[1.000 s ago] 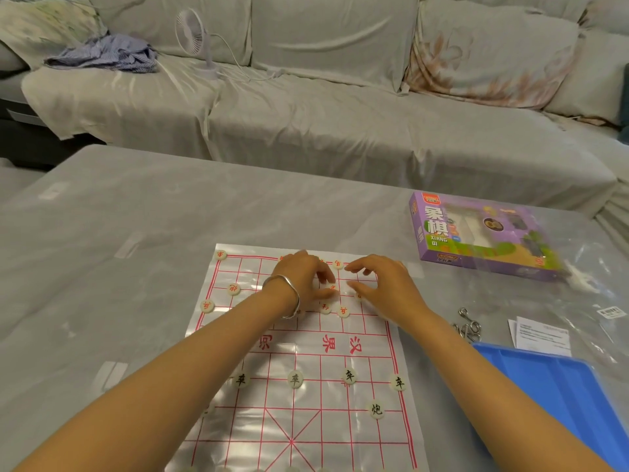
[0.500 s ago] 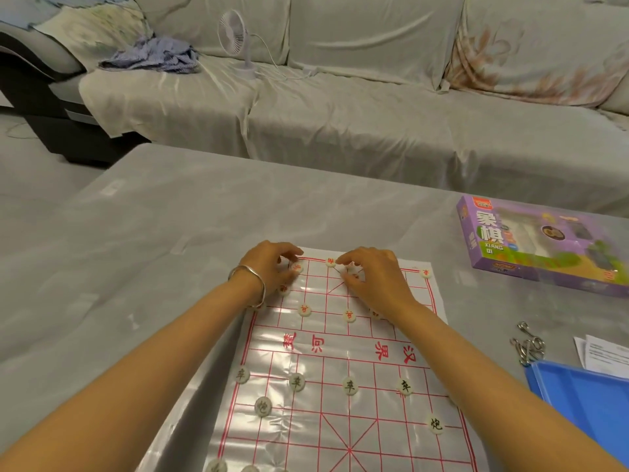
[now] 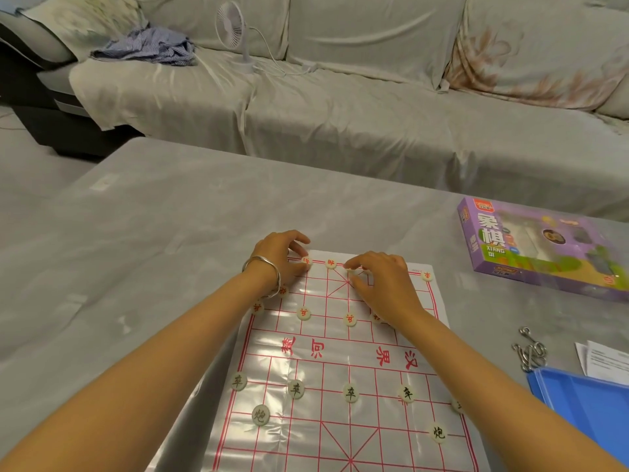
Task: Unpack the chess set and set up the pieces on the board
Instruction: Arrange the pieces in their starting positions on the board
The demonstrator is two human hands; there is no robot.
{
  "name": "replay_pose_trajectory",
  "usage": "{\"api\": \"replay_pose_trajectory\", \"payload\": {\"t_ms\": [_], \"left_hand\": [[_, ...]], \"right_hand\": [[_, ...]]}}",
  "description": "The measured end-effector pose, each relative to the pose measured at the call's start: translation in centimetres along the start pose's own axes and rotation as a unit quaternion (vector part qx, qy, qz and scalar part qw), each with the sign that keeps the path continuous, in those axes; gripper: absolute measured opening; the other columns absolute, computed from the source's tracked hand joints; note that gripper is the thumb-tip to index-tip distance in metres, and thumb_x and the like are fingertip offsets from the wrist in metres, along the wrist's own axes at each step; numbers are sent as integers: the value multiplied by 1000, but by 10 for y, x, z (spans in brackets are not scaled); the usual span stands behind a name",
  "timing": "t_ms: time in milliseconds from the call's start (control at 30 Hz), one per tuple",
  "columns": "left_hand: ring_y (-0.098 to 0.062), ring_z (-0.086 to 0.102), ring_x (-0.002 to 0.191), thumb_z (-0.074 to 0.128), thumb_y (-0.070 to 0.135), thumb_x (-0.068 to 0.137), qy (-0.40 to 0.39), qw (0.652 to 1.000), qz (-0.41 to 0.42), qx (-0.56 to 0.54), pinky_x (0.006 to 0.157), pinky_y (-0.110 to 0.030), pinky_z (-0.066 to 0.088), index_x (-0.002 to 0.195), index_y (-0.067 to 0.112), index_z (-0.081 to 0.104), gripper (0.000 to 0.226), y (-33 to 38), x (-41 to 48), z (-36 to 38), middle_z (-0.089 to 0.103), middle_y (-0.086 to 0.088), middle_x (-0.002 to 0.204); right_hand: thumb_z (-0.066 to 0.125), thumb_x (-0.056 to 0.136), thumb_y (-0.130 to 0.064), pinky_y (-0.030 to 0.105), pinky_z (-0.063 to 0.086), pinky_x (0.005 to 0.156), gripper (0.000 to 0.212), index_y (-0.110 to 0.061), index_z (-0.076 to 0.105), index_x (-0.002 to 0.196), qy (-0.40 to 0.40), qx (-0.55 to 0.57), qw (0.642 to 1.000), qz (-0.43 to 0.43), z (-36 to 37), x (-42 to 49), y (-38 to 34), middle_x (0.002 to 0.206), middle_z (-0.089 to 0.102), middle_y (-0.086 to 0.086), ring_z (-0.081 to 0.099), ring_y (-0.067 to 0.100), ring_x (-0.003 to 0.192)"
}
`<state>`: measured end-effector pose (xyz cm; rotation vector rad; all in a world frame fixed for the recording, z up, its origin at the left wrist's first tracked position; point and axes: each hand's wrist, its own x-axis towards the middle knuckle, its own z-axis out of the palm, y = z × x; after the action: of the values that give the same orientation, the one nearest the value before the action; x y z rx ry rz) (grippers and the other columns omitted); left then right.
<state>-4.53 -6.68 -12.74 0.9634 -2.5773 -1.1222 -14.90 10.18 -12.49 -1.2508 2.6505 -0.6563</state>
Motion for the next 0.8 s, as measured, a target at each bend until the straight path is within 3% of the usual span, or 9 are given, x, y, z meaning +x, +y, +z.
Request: {"api": "replay_pose_trajectory", "payload": {"t_ms": [167,300,433,567,800], "left_hand": [[-16,52,93,71,17,79,2,1000,6,-9,91,-33,47,118,20,57,42,-1,2,1,66,1,103],[-20,53,104,72,20,78,-6,1000,14,5,92,-33,45,119,22,56,44,0,-2,0,60,1,111],[-15,50,99,72,28,78,22,997,71,37,89,-28,43,115,26,59,39,10,-18,1,58,0,115],[-7,48,92,69,36,78,-51,985,147,73,81,-20,40,107,29,64,30,25,-42,13,62,7,110],[-8,47,93,70,43,76,-113,974,160,118,83,-24,43,107,29,65,34,45,-51,29,63,8,108]], "right_hand": [[55,92,-32,27,27,102,25,-27,62,115,0,6,1000,1,-1,-2,3,126,58,-7,44,15,119],[58,91,-31,25,31,96,24,-26,63,113,-11,26,1000,12,-7,-5,8,123,59,-7,47,16,115],[61,89,-29,26,37,94,22,-26,64,110,-13,53,998,25,-23,-12,20,120,60,-6,50,13,107],[61,89,-27,20,38,85,20,-25,64,108,-16,83,995,44,-41,-25,35,112,58,-8,48,5,94],[62,88,-27,9,35,70,18,-25,67,105,-24,87,993,73,-53,-41,56,116,59,-6,50,5,93]]}}
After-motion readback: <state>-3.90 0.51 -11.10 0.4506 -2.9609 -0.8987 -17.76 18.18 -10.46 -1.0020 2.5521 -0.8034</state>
